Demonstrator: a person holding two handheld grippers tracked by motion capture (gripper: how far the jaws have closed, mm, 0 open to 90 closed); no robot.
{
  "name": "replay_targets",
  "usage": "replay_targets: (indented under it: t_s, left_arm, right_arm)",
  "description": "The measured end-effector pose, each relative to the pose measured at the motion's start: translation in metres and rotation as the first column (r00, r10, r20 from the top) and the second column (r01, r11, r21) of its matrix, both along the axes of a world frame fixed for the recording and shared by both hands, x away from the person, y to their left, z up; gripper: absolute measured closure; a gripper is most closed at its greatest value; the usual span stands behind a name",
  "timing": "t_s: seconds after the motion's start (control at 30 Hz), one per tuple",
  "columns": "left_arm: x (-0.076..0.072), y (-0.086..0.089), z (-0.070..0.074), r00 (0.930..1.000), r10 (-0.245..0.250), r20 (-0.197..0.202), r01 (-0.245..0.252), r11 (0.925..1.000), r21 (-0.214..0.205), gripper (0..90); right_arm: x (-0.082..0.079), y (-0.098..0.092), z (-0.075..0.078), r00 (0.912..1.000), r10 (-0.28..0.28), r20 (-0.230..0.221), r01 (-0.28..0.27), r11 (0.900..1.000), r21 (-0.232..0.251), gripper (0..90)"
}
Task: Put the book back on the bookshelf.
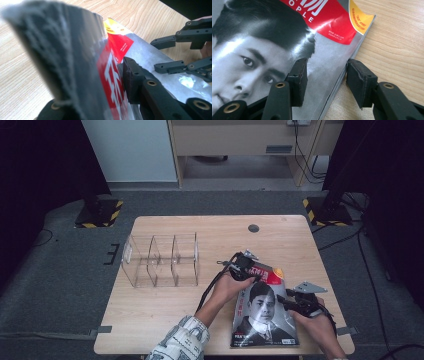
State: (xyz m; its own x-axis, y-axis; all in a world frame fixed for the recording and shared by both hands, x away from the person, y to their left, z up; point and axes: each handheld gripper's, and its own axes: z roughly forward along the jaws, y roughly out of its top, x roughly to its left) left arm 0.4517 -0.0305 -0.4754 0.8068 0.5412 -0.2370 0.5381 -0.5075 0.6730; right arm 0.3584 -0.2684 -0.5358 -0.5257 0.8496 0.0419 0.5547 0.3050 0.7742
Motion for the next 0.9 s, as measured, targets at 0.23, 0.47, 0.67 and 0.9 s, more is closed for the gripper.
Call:
replay_targets:
  t_s: [0.23, 0.47, 0.67, 0.9]
  left_arm:
    - [-0.001, 0.001, 0.003, 1.0000, -0.002, -0.002, 0.002, 1.0000, 0.002, 80.6]
    - [-0.001, 0.003, 0.010, 1.0000, 0.003, -0.009, -0.004, 0.9996, -0.029, 82.4]
    - [-0.001, 0.005, 0.016, 1.0000, 0.005, -0.005, -0.005, 0.9992, -0.041, 83.6]
    - [-0.001, 0.005, 0.025, 1.0000, 0.006, 0.006, -0.006, 0.9983, -0.058, 85.0]
  right_arm:
    - [-0.001, 0.000, 0.000, 1.0000, 0.000, -0.010, 0.000, 0.9999, 0.013, 50.7]
    - [-0.002, -0.015, 0.009, 0.9999, -0.016, 0.004, 0.015, 0.9947, 0.101, 51.7]
    - [-0.003, -0.022, 0.013, 0.9984, -0.054, 0.016, 0.052, 0.9926, 0.110, 53.2]
    - [-0.004, -0.027, 0.016, 0.9933, -0.112, 0.031, 0.108, 0.9895, 0.096, 53.8]
